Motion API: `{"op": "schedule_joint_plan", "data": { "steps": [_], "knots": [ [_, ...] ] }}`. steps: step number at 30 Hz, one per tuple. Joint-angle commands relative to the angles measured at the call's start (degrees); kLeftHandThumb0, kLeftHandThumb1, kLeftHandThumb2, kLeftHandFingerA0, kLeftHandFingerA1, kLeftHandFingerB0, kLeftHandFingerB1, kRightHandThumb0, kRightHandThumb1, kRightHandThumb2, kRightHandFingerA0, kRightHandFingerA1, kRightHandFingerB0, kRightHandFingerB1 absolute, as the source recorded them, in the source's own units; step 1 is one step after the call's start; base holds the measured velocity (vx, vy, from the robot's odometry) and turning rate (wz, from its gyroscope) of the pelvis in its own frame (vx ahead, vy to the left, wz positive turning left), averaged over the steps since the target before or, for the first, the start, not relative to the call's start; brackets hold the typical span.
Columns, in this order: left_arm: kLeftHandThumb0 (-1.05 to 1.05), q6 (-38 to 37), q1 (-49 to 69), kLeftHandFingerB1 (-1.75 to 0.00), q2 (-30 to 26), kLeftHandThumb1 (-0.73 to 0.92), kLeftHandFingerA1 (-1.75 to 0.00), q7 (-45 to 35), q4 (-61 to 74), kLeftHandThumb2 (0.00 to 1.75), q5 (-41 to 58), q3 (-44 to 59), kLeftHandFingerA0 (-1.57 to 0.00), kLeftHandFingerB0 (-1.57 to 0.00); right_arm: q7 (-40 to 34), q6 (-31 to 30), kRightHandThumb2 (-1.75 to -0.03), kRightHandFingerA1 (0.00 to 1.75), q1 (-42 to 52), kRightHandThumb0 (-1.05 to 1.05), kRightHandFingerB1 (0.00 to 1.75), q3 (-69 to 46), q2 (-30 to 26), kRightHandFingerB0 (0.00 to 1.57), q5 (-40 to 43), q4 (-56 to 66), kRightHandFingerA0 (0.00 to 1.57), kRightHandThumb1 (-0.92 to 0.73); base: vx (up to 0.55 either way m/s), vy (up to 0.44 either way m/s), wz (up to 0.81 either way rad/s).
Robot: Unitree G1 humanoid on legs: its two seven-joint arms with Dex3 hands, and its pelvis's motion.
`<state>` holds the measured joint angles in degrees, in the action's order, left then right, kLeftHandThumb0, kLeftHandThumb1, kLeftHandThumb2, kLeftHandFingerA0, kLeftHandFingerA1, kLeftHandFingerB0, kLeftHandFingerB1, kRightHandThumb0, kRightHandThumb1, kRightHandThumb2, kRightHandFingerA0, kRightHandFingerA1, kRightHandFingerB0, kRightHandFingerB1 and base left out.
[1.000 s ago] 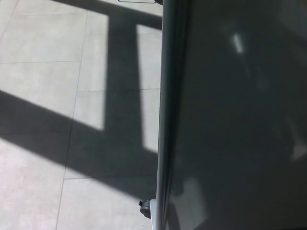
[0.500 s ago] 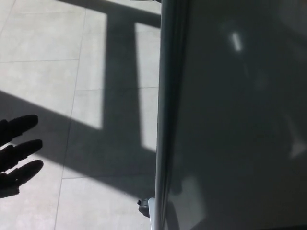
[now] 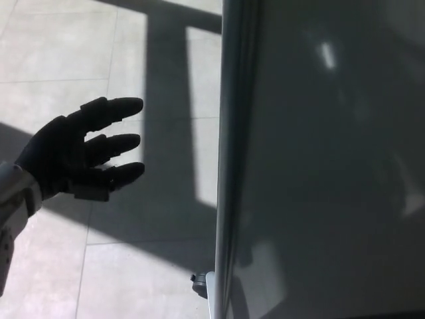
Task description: A white board is being place on the right hand side and parallel to the robot and the robot uses its left hand to grab on the leftside of the whiteboard and drag the whiteboard from the right hand side to the left hand side
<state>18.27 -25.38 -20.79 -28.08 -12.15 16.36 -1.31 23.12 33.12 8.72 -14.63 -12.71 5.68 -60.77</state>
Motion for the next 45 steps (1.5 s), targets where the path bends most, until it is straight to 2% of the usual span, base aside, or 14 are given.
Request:
{"op": "schedule_joint_plan", "data": {
  "steps": [1,6,8,9,12,13,18,19,21,26,27,28,44,45],
  "knots": [
    [-0.42,1.48,-4.67,-0.29,1.69,0.38,-0.33,0.75,-4.89,0.51,-3.36,-2.05,-0.21,-0.19,0.16,0.47,-0.85,0.94,0.1,-0.45,0.61,-0.27,-0.44,0.21,1.04,-0.07,0.66,-0.77,0.0,0.0,0.0],
    [-0.46,-1.7,-9.5,-0.29,3.53,0.38,-0.33,0.02,-11.6,0.52,-5.66,-4.39,-0.21,-0.16,0.13,1.4,-0.87,0.94,0.01,-0.44,0.62,-0.17,-0.73,0.19,0.82,-0.68,0.68,-0.76,0.0,0.0,0.0],
    [-0.3,-1.84,-12.06,-0.48,3.69,0.13,-0.47,-1.71,-13.6,0.77,-6.86,-6.39,0.0,0.0,0.27,0.5,-0.86,0.94,-0.28,-0.45,0.64,-0.39,-0.63,0.22,1.28,-0.39,0.66,-0.74,0.0,0.0,0.0],
    [-0.55,-0.93,-13.13,-0.26,3.89,0.39,-0.3,-3.24,-14.63,0.53,-6.06,-6.61,-0.12,-0.08,0.71,0.8,-0.89,0.96,-0.41,-0.45,0.65,-0.4,-0.65,0.2,1.41,-0.55,0.62,-0.73,0.0,0.0,0.0],
    [-0.58,-1.1,-14.62,-0.26,3.87,0.4,-0.28,-7.01,-16.76,0.53,-5.29,-7.37,-0.06,-0.01,1.25,0.7,-0.89,0.98,-0.34,-0.45,0.66,-0.62,-0.55,0.21,1.91,-0.52,0.67,-0.72,0.0,0.0,0.0],
    [-0.5,-0.74,-15.36,-0.23,3.97,0.32,-0.26,-7.74,-17.5,0.74,-5.3,-7.67,0.0,0.0,1.58,0.34,-0.87,0.96,-0.37,-0.48,0.66,-0.72,-0.51,0.21,2.19,-0.34,0.65,-0.74,0.0,0.0,0.0],
    [-0.55,0.97,-17.37,-0.12,4.92,0.36,-0.34,-9.57,-19.01,0.73,-5.53,-8.71,-0.1,0.0,2.09,-1.16,-0.86,0.95,-0.48,-0.47,0.65,-1.2,-0.3,0.22,2.98,0.29,0.67,-0.73,0.0,0.0,0.0],
    [-0.6,2.26,-17.88,-0.12,5.79,0.37,-0.29,-9.32,-19.08,0.54,-5.38,-8.92,-0.1,0.0,2.05,-0.31,-0.86,0.97,-0.36,-0.47,0.65,-0.95,-0.47,0.21,2.55,0.19,0.66,-0.73,0.0,0.0,0.0],
    [-0.58,3.31,-17.69,-0.06,5.98,0.32,-0.19,-9.05,-17.49,0.67,-5.47,-9.13,-0.02,0.0,1.9,-0.37,-0.86,0.97,-0.55,-0.48,0.65,-0.85,-0.4,0.21,2.49,0.25,0.65,-0.74,0.0,0.0,0.0],
    [-0.72,4.25,-17.85,-0.08,6.53,0.39,-0.29,-9.14,-15.21,0.57,-6.72,-10.8,-0.1,0.0,2.71,-0.02,-0.86,0.98,-1.01,-0.5,0.67,-1.06,-0.47,0.22,2.9,-0.25,0.63,-0.73,0.0,0.0,0.0],
    [-0.63,4.39,-18.11,-0.02,6.9,0.4,-0.36,-9.51,-15.5,0.76,-6.72,-11.03,-0.13,0.0,2.46,0.06,-0.85,0.98,-1.04,-0.51,0.67,-1.01,-0.49,0.23,2.74,-0.32,0.65,-0.72,0.0,0.0,0.0],
    [-0.7,4.32,-18.17,-0.12,7.22,0.38,-0.3,-9.47,-15.25,0.55,-6.99,-11.37,-0.11,0.0,2.93,0.18,-0.87,1.0,-1.08,-0.5,0.67,-1.07,-0.51,0.21,2.91,-0.4,0.68,-0.72,0.0,0.0,0.0],
    [-0.6,7.71,-18.25,-0.11,11.29,0.42,-0.29,-7.32,-13.46,0.53,-9.98,-13.79,-0.06,0.0,2.65,-0.3,-0.85,0.96,-1.68,-0.53,0.66,-0.18,-0.54,0.2,2.08,-0.93,0.73,-0.72,0.0,0.0,0.0],
    [-0.58,7.8,-18.59,-0.09,11.48,0.38,-0.25,-7.45,-14.21,0.75,-9.79,-13.39,-0.09,0.0,2.59,-0.39,-0.81,0.94,-1.73,-0.55,0.66,-0.04,-0.62,0.22,1.92,-1.04,0.7,-0.71,0.0,0.0,0.0]
  ]
}}
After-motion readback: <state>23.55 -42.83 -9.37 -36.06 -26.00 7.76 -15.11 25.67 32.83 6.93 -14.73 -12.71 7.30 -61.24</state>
